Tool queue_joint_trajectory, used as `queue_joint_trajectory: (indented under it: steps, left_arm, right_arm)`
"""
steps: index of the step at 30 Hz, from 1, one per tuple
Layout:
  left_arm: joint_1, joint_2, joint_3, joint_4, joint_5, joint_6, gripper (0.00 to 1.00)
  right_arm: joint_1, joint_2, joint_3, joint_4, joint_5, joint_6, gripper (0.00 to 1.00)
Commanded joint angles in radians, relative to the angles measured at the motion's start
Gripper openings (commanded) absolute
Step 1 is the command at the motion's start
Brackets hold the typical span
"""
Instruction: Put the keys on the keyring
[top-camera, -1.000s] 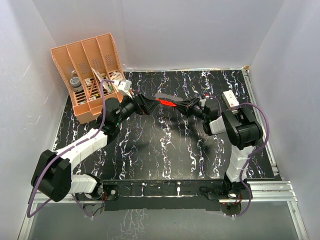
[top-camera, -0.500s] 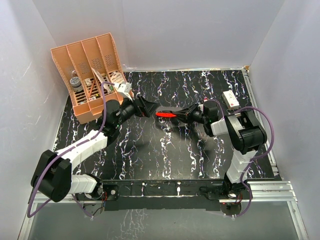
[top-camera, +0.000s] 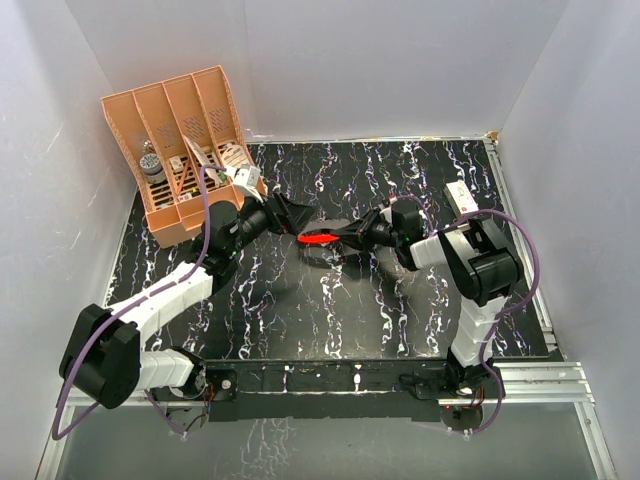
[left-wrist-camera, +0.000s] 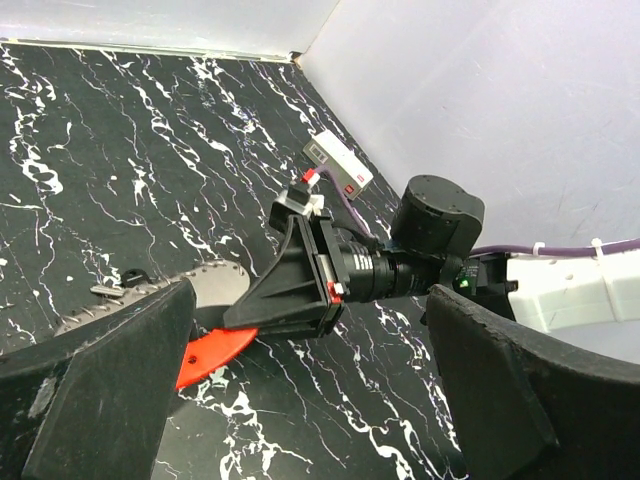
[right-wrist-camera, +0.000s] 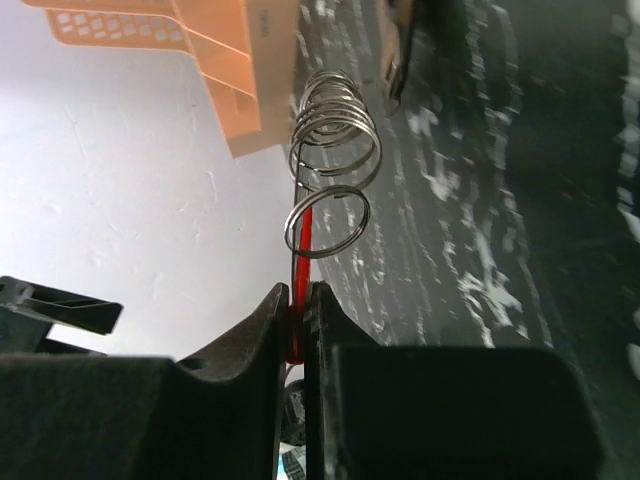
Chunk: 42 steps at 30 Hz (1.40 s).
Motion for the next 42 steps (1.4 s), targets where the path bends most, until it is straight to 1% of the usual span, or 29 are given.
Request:
queue_joint_trajectory:
  steps: [1, 5, 7, 9, 13, 16, 17, 23, 24, 26, 27, 28, 29, 31, 32, 33, 37, 42]
  left_arm:
    - [0.003, -0.033, -0.013, 0.019, -0.006, 0.012, 0.99]
    - [0.004, -0.027, -0.015, 0.025, -0.005, 0.011, 0.99]
    - [0.003, -0.027, -0.019, 0.029, -0.006, 0.01, 0.99]
    - [0.003, -0.029, -0.023, 0.027, -0.007, 0.01, 0.99]
    - [0.006, -0.031, -0.023, 0.022, -0.008, 0.017, 0.99]
    - [0.005, -0.027, -0.021, 0.022, -0.006, 0.018, 0.99]
    - [0.005, -0.025, -0.022, 0.021, -0.005, 0.019, 0.99]
    - [0.006, -0.037, -0.015, -0.012, -0.022, 0.023, 0.99]
    - [0.007, -0.041, -0.016, -0.013, -0.027, 0.024, 0.99]
    - [0.008, -0.051, -0.019, -0.017, -0.042, 0.025, 0.99]
    - [0.008, -0.056, -0.022, -0.019, -0.047, 0.025, 0.99]
    - [0.009, -0.057, -0.022, -0.02, -0.049, 0.027, 0.99]
    - [0.008, -0.059, -0.021, -0.022, -0.05, 0.028, 0.99]
    - [0.009, -0.06, -0.021, -0.025, -0.05, 0.028, 0.99]
    - [0.009, -0.061, -0.021, -0.025, -0.051, 0.03, 0.99]
    - [0.009, -0.06, -0.023, -0.023, -0.052, 0.029, 0.99]
    - [0.009, -0.059, -0.024, -0.025, -0.051, 0.027, 0.99]
    - [0.009, -0.061, -0.024, -0.031, -0.06, 0.031, 0.99]
  right_arm:
    - [-0.001, -0.069, -0.042, -0.047, -0.025, -0.068, 0.0]
    - [0.001, -0.1, -0.062, -0.162, -0.025, -0.152, 0.0]
    - [0.001, -0.113, -0.077, -0.183, -0.03, -0.165, 0.03]
    - [0.001, -0.124, -0.095, -0.189, -0.035, -0.168, 0.09]
    - [0.001, -0.159, -0.141, -0.208, -0.035, -0.178, 0.26]
    - [0.001, -0.229, -0.17, -0.254, -0.029, -0.203, 0.37]
    - [0.0, -0.249, -0.181, -0.272, -0.025, -0.214, 0.39]
    - [-0.001, -0.415, -0.205, -0.422, 0.016, -0.273, 0.45]
    - [-0.001, -0.44, -0.205, -0.45, 0.03, -0.284, 0.49]
    - [0.0, -0.484, -0.205, -0.504, 0.037, -0.308, 0.51]
    - [0.0, -0.499, -0.204, -0.527, 0.043, -0.323, 0.51]
    - [-0.001, -0.51, -0.202, -0.56, 0.055, -0.338, 0.55]
    - [-0.001, -0.517, -0.204, -0.581, 0.061, -0.344, 0.56]
    - [-0.001, -0.518, -0.216, -0.579, 0.054, -0.339, 0.57]
    - [-0.001, -0.513, -0.221, -0.575, 0.047, -0.336, 0.64]
    - [-0.001, -0.505, -0.221, -0.582, 0.042, -0.34, 0.67]
    - [-0.001, -0.483, -0.203, -0.627, 0.032, -0.374, 0.69]
    - [-0.001, -0.512, -0.192, -0.676, 0.039, -0.396, 0.7]
